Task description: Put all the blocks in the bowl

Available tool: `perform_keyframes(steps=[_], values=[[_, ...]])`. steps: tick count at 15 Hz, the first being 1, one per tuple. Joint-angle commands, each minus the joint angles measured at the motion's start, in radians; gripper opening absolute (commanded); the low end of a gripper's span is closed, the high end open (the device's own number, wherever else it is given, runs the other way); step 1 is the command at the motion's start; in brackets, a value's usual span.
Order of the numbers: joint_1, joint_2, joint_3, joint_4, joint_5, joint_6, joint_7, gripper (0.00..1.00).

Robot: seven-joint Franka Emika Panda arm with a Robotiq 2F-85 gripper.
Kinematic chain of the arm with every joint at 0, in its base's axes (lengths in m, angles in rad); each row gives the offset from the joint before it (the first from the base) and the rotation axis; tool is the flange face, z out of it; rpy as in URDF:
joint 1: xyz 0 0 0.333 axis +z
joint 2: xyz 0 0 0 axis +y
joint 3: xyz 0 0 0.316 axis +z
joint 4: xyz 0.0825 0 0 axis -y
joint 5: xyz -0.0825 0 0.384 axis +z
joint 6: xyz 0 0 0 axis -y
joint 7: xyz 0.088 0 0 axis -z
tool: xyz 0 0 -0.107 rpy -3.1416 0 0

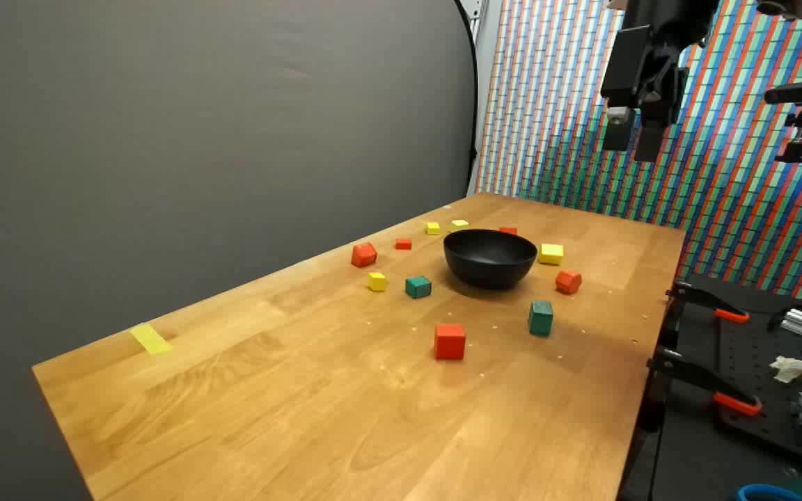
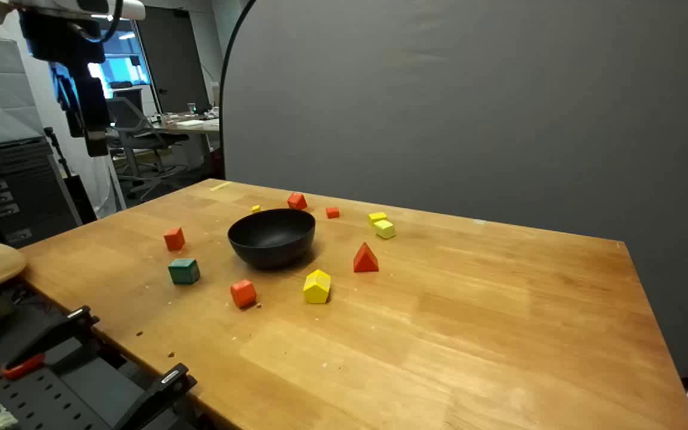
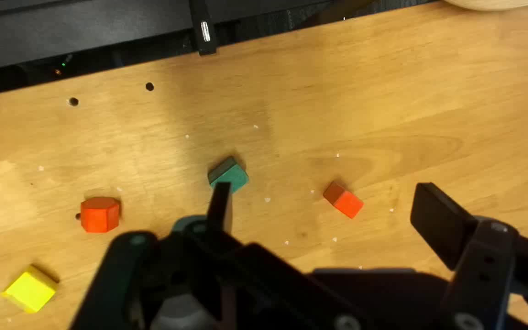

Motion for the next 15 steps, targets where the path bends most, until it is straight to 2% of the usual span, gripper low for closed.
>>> perform_keyframes(steps=[1,7,8,9,13,14,15], values=[[-0.005,-0.001,0.004,0.002,0.002,-0.004,-0.002,1.0],[-0.005,-0.001,0.004,0.004,0.002,-0.004,-0.002,1.0],[0.003,0.001,0.003,0.006,-0.038,0.001,-0.073,1.0],[0.024,0.005,-0.022,0.014,-0.035,-0.022,-0.145,1.0],[0.053,0.093,-0.035,0.074,-0.044,-0.015,-0.328,1.0],[0.087,0.136,-0.059,0.108,0.025,-0.033,-0.368,1.0],[0.043,0.052,-0.024,0.036,-0.018,-0.006,-0.291,1.0]])
